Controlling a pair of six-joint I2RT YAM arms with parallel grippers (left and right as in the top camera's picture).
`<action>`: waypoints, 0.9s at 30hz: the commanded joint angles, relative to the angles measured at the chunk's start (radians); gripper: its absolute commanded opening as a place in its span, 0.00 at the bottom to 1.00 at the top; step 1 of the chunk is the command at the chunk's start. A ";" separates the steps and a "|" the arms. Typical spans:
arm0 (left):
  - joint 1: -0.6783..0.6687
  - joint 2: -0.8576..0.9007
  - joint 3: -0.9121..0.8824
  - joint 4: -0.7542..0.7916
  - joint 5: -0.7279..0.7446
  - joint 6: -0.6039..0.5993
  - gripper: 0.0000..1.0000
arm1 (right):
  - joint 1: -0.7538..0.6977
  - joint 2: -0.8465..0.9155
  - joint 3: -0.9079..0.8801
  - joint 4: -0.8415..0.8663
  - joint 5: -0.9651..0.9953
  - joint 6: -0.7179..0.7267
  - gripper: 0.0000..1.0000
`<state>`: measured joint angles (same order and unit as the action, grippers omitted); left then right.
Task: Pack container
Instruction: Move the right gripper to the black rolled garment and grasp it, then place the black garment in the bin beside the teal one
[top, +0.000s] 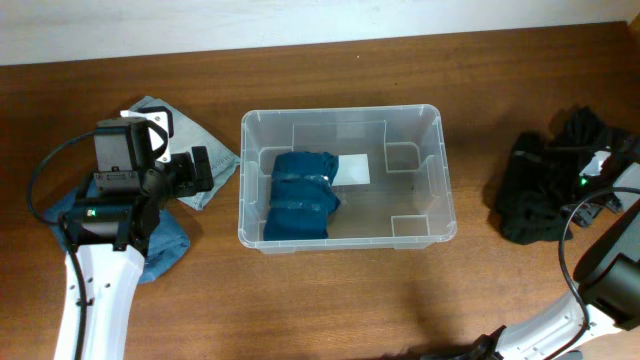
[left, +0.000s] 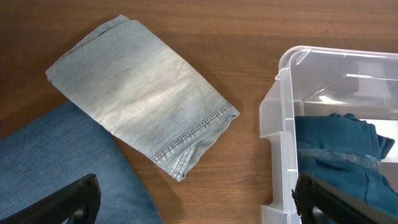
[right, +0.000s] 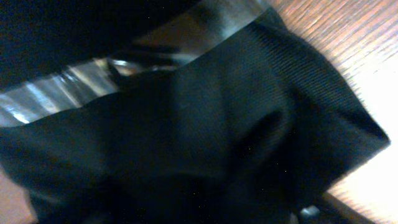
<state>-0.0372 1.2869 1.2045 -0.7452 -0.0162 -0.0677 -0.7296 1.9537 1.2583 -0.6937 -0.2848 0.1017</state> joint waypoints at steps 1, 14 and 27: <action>-0.001 0.002 0.023 0.000 -0.006 0.016 1.00 | 0.027 0.018 -0.015 0.006 -0.045 0.004 0.35; -0.001 0.002 0.023 0.000 -0.006 0.016 0.99 | 0.169 -0.401 0.211 -0.212 -0.261 -0.174 0.04; -0.001 0.002 0.023 -0.001 -0.006 0.016 0.99 | 0.861 -0.572 0.183 -0.253 -0.059 0.249 0.04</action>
<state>-0.0372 1.2869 1.2045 -0.7456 -0.0162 -0.0677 0.0589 1.3521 1.4643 -0.9543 -0.4377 0.2047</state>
